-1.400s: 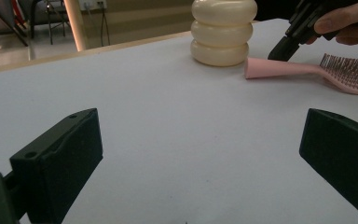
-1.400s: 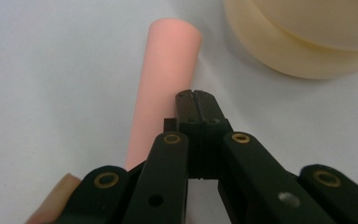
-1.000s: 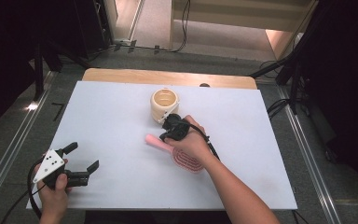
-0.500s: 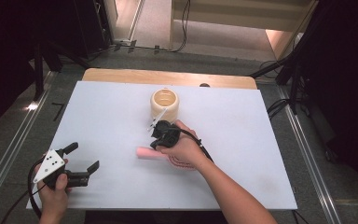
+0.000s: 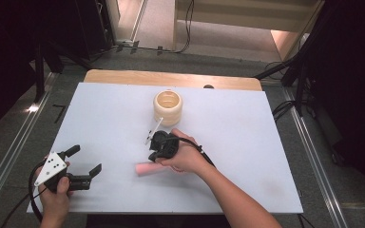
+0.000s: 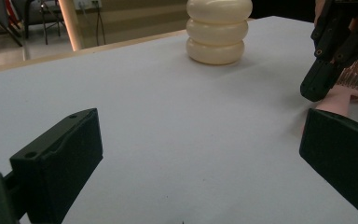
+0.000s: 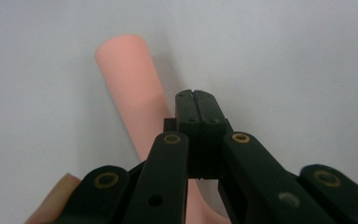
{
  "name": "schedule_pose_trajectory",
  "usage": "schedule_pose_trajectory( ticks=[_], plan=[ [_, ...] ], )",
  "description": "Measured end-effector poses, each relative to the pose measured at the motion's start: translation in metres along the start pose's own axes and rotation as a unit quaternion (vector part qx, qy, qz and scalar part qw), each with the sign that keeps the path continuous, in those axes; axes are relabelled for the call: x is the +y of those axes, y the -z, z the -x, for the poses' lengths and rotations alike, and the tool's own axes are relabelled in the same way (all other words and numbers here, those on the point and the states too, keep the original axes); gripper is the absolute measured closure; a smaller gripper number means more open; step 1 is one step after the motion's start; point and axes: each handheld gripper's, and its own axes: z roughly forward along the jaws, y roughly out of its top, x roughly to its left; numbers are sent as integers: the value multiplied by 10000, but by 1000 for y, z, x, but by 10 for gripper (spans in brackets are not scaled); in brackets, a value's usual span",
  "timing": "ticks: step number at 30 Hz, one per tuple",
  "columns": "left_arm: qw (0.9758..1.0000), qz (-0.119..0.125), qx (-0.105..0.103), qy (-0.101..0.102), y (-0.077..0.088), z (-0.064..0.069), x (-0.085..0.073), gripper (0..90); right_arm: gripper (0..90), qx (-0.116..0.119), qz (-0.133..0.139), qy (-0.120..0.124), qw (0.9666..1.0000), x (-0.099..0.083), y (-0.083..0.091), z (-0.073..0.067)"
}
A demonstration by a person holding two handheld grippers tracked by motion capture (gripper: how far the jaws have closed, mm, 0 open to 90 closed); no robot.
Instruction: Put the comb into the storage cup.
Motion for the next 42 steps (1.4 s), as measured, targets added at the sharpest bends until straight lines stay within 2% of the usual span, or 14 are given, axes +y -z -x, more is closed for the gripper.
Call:
schedule_pose_trajectory(
  ticks=[4,7,8,13,14,15,16,22,24,25,35,37,41,42],
  plan=[
    [10000,-6,-4,-14,0,0,0,0,877,-12,151,-19,9999,-3,1,-1],
    [10000,1,-4,-7,-1,0,0,0,817,-191,531,-234,9981,-8,9,2],
    [10000,-11,6,-4,-1,0,0,0,769,-204,892,-293,9954,-13,18,6],
    [10000,-19,16,-26,-1,1,0,0,520,-389,1538,-470,9862,-25,36,12],
    [10000,-27,19,-31,-1,1,0,0,390,-409,1893,-628,9790,-33,45,14],
    [10000,-25,20,-41,-1,1,0,0,390,-409,1893,-628,9790,-33,45,14],
    [10000,-34,23,-45,-2,1,0,0,311,-361,2136,-751,9734,-40,51,14],
    [9999,-96,-29,-38,-3,1,0,0,0,-496,2571,-860,9613,-64,62,12],
    [9999,-112,-33,-59,-3,1,0,0,0,-520,2646,-918,9586,-69,63,11],
    [9999,-125,-40,-66,-3,1,1,0,0,-610,2800,-1024,9526,-79,66,10],
    [9995,-212,-118,-182,-4,6,6,0,0,-908,3078,-1235,9390,-116,76,4],
    [9993,-280,-162,-190,-5,7,8,0,0,-944,3204,-1307,9335,-127,78,2],
    [9978,-420,-329,-387,-9,15,15,0,0,-1011,3296,-1306,9295,-136,80,0],
    [9969,-488,-395,-478,-12,19,20,0,0,-1070,3359,-1337,9262,-142,81,-2]
  ],
)
